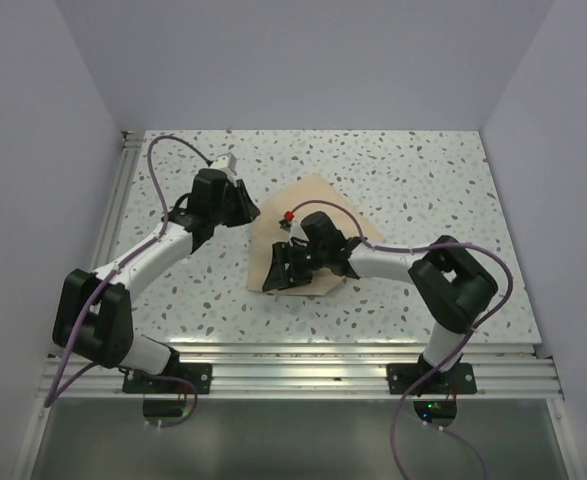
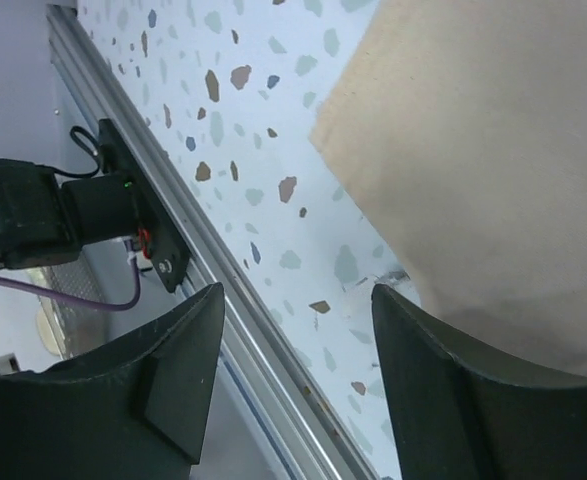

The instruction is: Prepare the surgical pack

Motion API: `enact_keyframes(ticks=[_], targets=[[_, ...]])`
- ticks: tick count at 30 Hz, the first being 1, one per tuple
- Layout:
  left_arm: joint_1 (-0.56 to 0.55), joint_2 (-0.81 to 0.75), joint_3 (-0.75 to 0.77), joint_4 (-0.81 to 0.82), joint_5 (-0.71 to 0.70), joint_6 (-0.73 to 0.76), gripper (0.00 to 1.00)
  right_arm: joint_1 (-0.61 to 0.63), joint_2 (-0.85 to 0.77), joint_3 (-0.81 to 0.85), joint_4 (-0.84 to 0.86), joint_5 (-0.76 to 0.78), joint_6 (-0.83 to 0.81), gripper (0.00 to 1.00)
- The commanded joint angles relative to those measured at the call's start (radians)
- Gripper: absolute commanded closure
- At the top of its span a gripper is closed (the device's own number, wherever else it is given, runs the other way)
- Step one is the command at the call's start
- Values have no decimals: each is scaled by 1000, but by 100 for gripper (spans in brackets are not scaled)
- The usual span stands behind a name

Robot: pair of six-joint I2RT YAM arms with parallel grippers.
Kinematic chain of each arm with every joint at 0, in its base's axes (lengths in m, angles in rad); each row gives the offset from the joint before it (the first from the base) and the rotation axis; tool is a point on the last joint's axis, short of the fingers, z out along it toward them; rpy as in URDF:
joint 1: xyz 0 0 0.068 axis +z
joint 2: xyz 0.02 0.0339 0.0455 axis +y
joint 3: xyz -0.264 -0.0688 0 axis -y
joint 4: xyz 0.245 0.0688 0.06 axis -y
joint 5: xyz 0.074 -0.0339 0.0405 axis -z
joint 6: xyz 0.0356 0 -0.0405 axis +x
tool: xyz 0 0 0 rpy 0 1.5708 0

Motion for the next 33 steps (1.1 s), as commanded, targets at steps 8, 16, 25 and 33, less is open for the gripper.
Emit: enact_keyframes(ticks=[8, 16, 25, 33], targets=[[54, 165, 107, 91, 27, 67, 44, -8, -439, -139, -198, 494, 3, 34], [124, 284, 120, 132, 208, 57, 42, -8, -686, -265, -390, 765, 107, 33], [129, 359, 127, 229, 312, 30, 43, -14, -669, -354, -313, 800, 174, 34], [137, 410, 124, 256, 333, 4, 70, -14, -585, -403, -177, 750, 214, 42]])
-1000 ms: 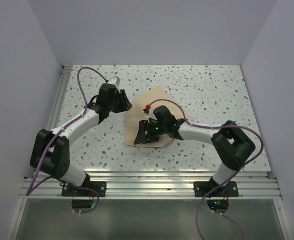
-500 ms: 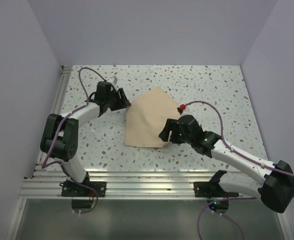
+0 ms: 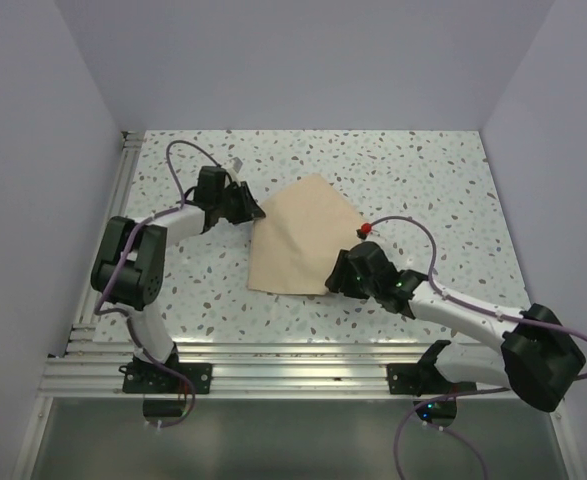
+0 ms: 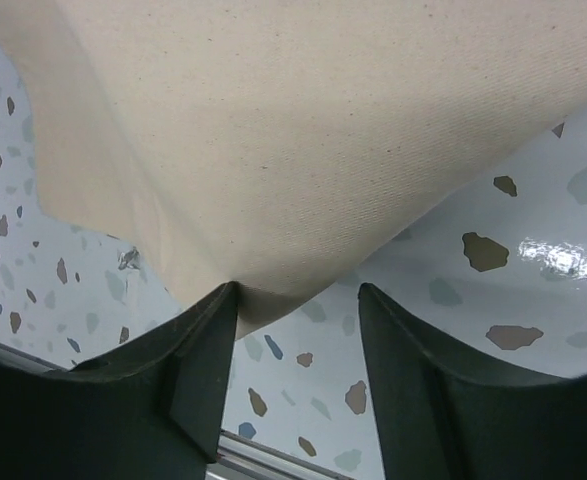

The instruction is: Prepare the surgical pack

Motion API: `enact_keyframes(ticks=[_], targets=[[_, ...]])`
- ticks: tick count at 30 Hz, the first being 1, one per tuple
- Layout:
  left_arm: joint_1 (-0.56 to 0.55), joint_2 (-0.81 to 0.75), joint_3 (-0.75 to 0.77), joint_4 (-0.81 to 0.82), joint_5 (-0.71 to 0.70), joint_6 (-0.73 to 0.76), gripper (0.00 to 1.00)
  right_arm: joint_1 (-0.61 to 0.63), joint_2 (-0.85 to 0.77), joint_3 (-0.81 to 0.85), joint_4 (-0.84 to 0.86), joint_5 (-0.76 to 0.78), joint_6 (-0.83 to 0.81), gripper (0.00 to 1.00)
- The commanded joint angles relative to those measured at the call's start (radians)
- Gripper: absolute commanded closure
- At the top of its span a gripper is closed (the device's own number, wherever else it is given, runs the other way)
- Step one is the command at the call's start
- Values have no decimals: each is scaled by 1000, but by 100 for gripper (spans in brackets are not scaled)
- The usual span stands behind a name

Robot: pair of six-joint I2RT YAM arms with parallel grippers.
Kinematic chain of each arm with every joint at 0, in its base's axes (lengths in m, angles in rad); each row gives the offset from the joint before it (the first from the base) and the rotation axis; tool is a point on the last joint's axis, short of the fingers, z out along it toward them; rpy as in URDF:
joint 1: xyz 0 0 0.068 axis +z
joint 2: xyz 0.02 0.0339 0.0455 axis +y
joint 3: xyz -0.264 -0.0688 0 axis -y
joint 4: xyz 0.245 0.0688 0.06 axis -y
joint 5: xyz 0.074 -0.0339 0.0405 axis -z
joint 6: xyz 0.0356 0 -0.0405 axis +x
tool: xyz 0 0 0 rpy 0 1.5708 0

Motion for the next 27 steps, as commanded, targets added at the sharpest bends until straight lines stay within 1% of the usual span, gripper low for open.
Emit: enact_keyframes(ticks=[1, 2, 4, 5, 7, 8, 12, 15, 19, 22, 23, 25, 26, 27], targets=[[11, 28, 33, 67, 37, -19, 75, -2, 19, -33, 114, -12, 42, 47], [13, 34, 33, 65, 36, -19, 86, -2, 25, -36, 137, -22, 42, 50], [14, 44, 32, 58, 27, -19, 96, 0, 43, -36, 144, -32, 42, 58], [16, 45, 32, 48, 18, -16, 100, -2, 46, -36, 148, -38, 42, 68], [16, 44, 23, 30, -16, -11, 100, -2, 59, -40, 151, -42, 43, 77], [16, 42, 17, 27, -27, -11, 100, -2, 63, -43, 153, -41, 45, 85], [16, 33, -35, 24, -91, -13, 100, -14, 89, -71, 171, -47, 60, 100], [16, 22, -78, 33, -130, -17, 100, -57, 115, -102, 214, -82, 60, 100], [14, -18, -152, 57, -168, -42, 100, -170, 131, -123, 247, -153, 33, 100], [11, -65, -256, 123, -186, -92, 100, -227, 131, -105, 233, -156, -12, 100], [8, -93, -320, 169, -190, -127, 100, -240, 137, -90, 221, -156, -32, 100], [-19, -127, -388, 217, -208, -169, 100, -273, 151, -74, 213, -156, -47, 100], [-33, -145, -461, 260, -247, -194, 100, -286, 160, -67, 211, -177, -52, 100], [-50, -197, -498, 281, -277, -241, 100, -295, 172, -50, 211, -182, -64, 100]])
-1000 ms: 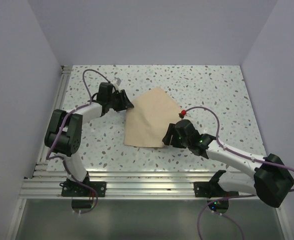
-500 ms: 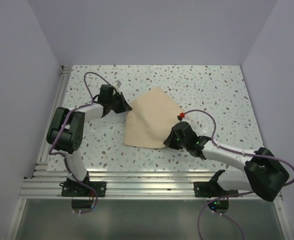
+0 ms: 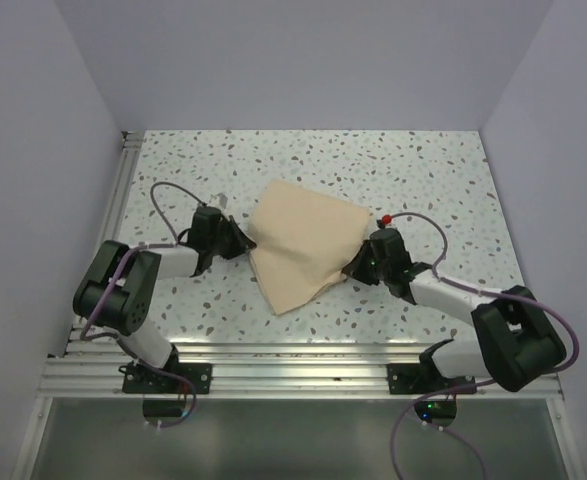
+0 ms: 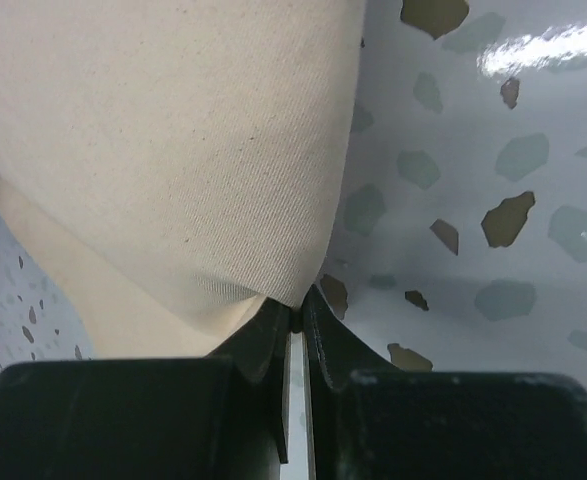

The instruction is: Prepare the surgical pack

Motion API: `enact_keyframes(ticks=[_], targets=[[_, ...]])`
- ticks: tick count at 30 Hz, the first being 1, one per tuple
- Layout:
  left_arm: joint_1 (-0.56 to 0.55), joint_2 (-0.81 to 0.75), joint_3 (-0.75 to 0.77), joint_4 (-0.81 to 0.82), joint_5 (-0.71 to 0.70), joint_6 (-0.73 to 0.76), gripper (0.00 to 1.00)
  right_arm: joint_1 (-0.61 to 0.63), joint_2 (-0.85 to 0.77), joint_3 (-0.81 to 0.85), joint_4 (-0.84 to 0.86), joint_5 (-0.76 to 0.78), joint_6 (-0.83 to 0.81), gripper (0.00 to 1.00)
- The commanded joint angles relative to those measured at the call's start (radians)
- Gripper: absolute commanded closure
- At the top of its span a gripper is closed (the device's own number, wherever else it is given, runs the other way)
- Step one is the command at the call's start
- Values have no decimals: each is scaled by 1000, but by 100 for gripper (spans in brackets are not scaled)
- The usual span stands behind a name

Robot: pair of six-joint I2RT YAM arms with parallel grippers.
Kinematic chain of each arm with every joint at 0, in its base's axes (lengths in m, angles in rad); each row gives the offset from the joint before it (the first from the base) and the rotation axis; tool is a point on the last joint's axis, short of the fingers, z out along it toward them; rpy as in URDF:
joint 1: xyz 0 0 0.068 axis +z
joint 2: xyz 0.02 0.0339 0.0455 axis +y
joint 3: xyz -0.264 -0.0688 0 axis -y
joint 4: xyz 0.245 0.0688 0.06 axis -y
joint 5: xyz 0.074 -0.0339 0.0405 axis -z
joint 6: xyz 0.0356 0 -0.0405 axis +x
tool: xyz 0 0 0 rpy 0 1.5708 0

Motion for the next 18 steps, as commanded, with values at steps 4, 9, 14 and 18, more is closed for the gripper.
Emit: enact_keyframes(ticks=[4, 9, 14, 18], targets=[[-167, -215, -297, 103, -346, -203, 100, -95, 119, 97, -58, -7, -105, 100], [-265, -432, -433, 5, -542, -377, 100, -159, 193, 203, -108, -2, -154, 100], [-365, -600, -490, -101, -668, -490, 100, -181, 286, 330, -144, -4, -190, 100], [-438, -583, -480, -118, -716, -510, 92, -196, 349, 403, -153, -37, -220, 95]])
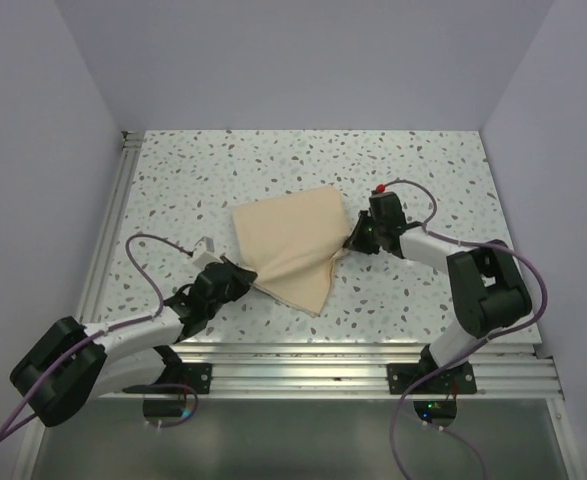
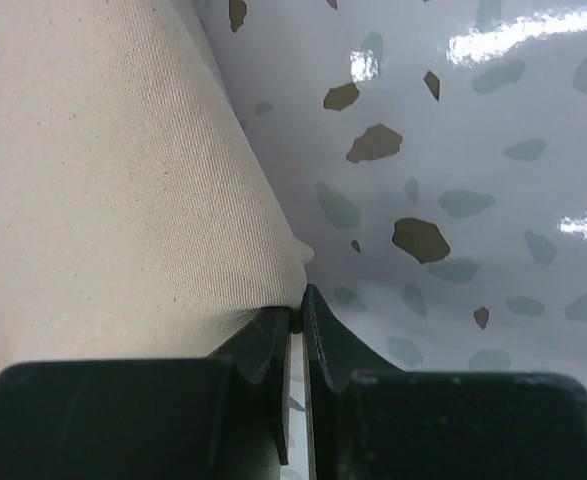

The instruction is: Prepare the surgical pack

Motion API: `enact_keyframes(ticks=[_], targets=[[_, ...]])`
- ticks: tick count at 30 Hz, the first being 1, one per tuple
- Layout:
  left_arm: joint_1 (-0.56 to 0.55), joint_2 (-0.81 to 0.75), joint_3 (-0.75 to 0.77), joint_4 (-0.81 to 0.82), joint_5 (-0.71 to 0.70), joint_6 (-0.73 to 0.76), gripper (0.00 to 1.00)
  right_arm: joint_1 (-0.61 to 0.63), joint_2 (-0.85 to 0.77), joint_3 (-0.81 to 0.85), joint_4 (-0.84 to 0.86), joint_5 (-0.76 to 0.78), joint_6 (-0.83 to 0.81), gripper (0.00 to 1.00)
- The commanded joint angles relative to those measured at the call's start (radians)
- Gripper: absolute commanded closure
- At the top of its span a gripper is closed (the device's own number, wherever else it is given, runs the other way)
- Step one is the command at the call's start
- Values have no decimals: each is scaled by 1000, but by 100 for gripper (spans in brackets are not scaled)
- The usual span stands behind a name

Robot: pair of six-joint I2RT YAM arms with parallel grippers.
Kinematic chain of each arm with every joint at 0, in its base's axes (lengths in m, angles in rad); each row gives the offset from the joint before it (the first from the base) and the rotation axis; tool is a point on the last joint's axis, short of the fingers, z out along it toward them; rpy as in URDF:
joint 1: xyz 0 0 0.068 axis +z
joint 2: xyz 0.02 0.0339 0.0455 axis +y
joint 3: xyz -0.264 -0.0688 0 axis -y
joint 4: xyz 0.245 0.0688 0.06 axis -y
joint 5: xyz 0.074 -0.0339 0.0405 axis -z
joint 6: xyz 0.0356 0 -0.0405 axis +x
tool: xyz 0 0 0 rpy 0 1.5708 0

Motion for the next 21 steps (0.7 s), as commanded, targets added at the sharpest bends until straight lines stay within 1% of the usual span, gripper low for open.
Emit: enact_keyframes(ticks=[1, 3, 4, 5, 6, 7, 8, 9, 11, 12, 13, 16, 17, 18, 19, 20, 21], targets=[[-39, 35, -3, -136, -152, -44, 89, -42, 52, 79, -36, 36, -64, 93], [-54, 87, 20, -156, -153, -31, 82, -45, 58, 108, -53, 30, -84, 88], [-69, 98, 32, -196, -156, -28, 80, -45, 53, 111, -67, 28, -90, 82], [-77, 101, 43, -210, -172, -28, 77, -48, 44, 111, -71, 29, -100, 79], [-88, 93, 40, -221, -178, -30, 63, -48, 21, 107, -78, 33, -104, 76], [-89, 78, 35, -234, -181, -31, 57, -48, 6, 104, -90, 36, -110, 73], [-89, 42, 19, -235, -176, -21, 47, -48, -9, 93, -98, 46, -117, 66], [-89, 18, 12, -238, -170, -10, 45, -46, -43, 87, -108, 52, -121, 63], [-89, -50, 8, -262, -158, 37, 43, -46, -80, 55, -127, 81, -127, 50], [-89, -74, 15, -285, -155, 56, 42, -46, -126, 42, -140, 85, -129, 45], [-89, -118, 20, -323, -149, 96, 42, -43, -144, 29, -144, 82, -126, 41], [-89, -179, 64, -350, -121, 183, 40, -19, -232, -18, -179, 100, -101, 41], [-89, -183, 86, -356, -113, 267, 36, 6, -250, -37, -191, 108, -89, 41], [-89, -178, 113, -365, -109, 310, 35, 21, -269, -45, -205, 135, -66, 41], [-89, -164, 185, -386, -101, 364, 34, 36, -304, -54, -228, 144, -42, 41], [-89, -157, 217, -385, -94, 477, 31, 81, -319, -71, -234, 155, 9, 41], [-88, -152, 274, -399, -92, 516, 30, 113, -338, -79, -252, 210, 46, 41]])
